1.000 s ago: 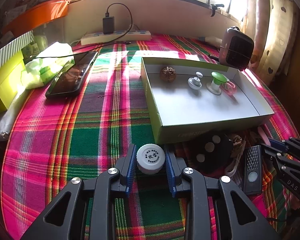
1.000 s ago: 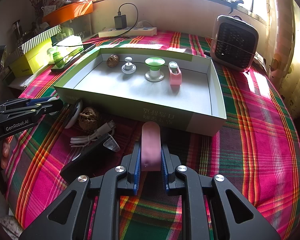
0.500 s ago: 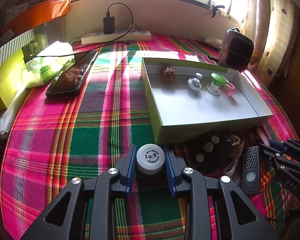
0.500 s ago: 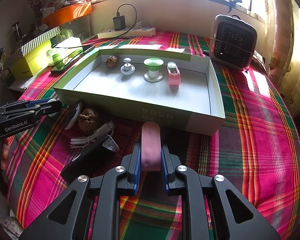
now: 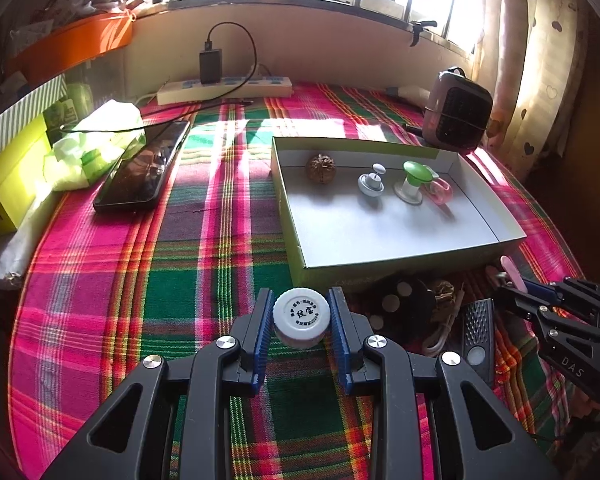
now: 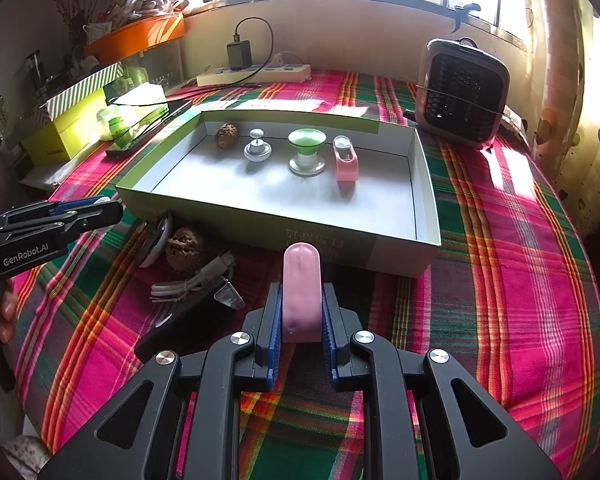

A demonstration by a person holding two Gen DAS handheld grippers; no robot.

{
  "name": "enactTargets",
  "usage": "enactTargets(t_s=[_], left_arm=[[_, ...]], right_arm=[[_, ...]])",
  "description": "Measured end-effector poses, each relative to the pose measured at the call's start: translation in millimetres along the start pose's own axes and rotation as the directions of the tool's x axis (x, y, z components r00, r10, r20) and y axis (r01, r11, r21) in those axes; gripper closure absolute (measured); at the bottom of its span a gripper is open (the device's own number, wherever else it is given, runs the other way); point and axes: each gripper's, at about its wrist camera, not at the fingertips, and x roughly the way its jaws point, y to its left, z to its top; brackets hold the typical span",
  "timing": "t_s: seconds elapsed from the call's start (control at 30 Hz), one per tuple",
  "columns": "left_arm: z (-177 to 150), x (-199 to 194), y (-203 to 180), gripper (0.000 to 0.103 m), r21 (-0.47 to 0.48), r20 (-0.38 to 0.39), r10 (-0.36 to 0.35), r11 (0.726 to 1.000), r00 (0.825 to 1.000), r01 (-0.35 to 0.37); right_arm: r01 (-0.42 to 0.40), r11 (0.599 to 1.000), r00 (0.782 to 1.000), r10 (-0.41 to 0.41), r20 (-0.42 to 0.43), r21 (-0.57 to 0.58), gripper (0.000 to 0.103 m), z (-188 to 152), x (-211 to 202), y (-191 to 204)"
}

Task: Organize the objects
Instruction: 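Lift and carry the white jar and pink piece over the box with both tools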

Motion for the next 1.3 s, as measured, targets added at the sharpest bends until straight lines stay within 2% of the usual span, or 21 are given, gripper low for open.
enactTargets(t_s=[0.4,0.8,1.3], left_arm=[[17.8,-10.8,-7.0,0.078,0.015,0.037,-0.033,0.999,0.999,0.033],[42.2,2.5,-14.8,0.078,0.041,0.041,-0.05,0.998,0.998,0.049],[66.7,32.6,-22.1,0.077,0.052,0.022,-0.056,0.997,0.998,0.055]], right_arm=[[-0.042,0.999,0.999,0.042,0.03,0.012,0.084,11.5,-14.5,-3.1],[0.025,1.0,0.998,-0.026,0.049,0.016,0.084,38.8,-7.1,-16.1],[0.093,0.995,0.995,-0.094,0.02,0.046,0.084,75.5,31.7,-40.2]])
